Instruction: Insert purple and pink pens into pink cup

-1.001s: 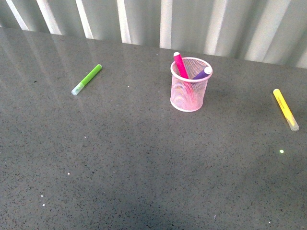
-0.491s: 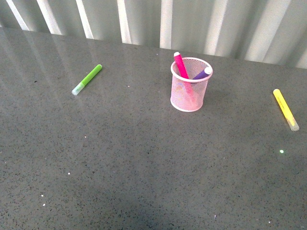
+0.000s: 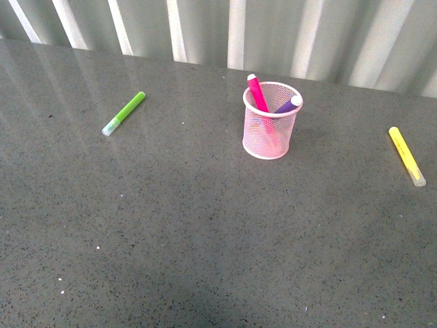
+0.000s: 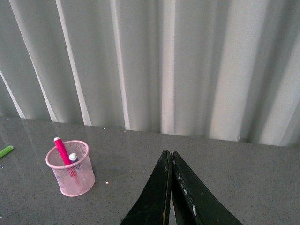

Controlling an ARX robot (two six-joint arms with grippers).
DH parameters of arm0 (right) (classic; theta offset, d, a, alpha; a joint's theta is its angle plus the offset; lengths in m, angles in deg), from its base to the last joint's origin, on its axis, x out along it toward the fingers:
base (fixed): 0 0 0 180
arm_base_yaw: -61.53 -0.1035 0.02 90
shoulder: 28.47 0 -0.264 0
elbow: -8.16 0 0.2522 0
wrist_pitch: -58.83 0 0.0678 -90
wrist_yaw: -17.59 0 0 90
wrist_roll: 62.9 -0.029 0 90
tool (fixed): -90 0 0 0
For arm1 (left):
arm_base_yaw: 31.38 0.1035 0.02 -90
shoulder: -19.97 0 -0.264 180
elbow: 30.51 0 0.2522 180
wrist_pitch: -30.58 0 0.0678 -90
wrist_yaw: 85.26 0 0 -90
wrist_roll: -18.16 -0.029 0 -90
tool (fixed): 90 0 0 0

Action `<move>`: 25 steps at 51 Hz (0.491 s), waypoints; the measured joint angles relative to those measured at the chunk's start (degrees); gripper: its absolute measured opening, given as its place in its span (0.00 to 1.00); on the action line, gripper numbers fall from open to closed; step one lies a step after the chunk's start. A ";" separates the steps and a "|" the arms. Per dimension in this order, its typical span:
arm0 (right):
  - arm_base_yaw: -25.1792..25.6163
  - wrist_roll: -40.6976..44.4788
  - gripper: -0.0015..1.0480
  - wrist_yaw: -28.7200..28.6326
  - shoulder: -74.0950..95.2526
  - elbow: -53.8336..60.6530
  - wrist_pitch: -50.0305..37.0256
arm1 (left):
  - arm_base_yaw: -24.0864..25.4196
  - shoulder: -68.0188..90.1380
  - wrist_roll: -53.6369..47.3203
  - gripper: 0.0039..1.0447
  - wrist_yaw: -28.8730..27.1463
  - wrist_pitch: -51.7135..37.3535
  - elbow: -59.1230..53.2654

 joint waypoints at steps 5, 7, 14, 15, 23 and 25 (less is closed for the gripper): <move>-0.02 0.00 0.03 0.02 -2.08 0.00 2.03 | 0.00 0.00 0.02 0.94 0.00 0.00 0.00; -0.02 0.00 0.03 0.02 -3.06 0.00 3.04 | 0.00 0.00 0.02 0.94 0.00 0.00 0.02; -0.02 0.00 0.03 0.00 -6.12 0.02 5.99 | 0.00 0.00 0.02 0.94 0.00 0.00 0.00; -0.02 0.00 0.03 0.00 -6.34 0.02 6.21 | 0.00 0.00 0.02 0.94 0.00 0.00 0.00; -0.02 0.00 0.03 0.02 -9.14 0.02 8.94 | 0.00 0.00 0.02 0.94 0.00 0.00 0.00; -0.02 0.00 0.03 0.02 -9.64 0.02 9.46 | 0.00 0.00 0.02 0.94 0.00 0.00 0.00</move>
